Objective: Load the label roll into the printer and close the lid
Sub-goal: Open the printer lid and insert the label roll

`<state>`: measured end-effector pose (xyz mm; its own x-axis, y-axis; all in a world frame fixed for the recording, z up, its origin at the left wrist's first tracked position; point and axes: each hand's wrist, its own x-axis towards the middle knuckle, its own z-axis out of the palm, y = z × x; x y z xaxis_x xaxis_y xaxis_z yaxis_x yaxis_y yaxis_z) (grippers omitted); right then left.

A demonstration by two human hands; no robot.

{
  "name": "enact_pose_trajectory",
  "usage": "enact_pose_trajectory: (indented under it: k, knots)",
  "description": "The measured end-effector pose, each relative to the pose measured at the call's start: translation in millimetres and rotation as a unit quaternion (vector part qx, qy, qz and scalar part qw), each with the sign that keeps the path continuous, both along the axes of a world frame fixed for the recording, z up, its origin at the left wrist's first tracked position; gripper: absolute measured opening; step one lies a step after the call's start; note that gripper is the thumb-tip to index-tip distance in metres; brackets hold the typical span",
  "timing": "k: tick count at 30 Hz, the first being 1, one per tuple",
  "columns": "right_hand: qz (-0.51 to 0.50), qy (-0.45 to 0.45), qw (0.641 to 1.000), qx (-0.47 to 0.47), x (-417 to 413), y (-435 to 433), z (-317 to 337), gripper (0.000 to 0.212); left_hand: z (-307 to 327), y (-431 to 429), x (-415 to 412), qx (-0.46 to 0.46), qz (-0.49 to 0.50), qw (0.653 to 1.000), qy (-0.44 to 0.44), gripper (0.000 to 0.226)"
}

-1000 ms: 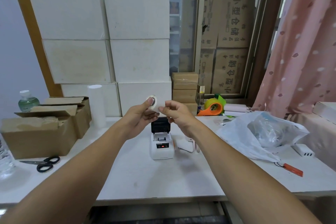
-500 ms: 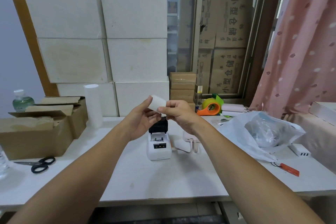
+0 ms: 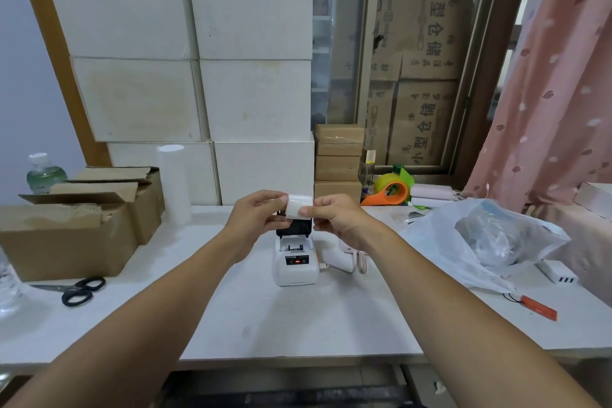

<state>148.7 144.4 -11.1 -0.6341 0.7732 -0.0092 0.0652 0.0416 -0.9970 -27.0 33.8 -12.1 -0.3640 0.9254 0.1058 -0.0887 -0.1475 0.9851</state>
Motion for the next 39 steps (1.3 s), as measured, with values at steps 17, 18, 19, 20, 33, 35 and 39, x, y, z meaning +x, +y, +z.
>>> enact_pose_trajectory:
  k: [17,18,19,20,33,35,39]
  knots:
    - [-0.026,0.013,0.998,-0.061,-11,8,-10,0.025,-20,20,2,-0.021,0.052,0.998,0.027,0.026]
    - [-0.034,-0.011,0.998,-0.047,-10,9,-10,0.023,-21,20,3,-0.02,0.051,0.998,0.03,0.026]
    - [-0.04,-0.033,0.998,-0.04,-9,11,-10,0.022,-22,20,3,-0.02,0.051,0.998,0.034,0.027]
    - [-0.044,-0.052,0.997,-0.043,-8,12,-10,0.02,-23,20,4,-0.021,0.05,0.998,0.039,0.028]
    - [-0.043,0.003,0.984,-0.171,-17,23,-22,0.022,-39,19,1,-0.035,0.051,0.997,0.054,0.031]
    - [-0.046,0.011,0.983,-0.179,-17,26,-25,0.024,-41,20,-2,-0.041,0.044,0.996,0.064,0.032]
    - [-0.043,-0.002,0.98,-0.194,-15,30,-30,0.024,-47,19,-7,-0.051,0.046,0.994,0.086,0.03]
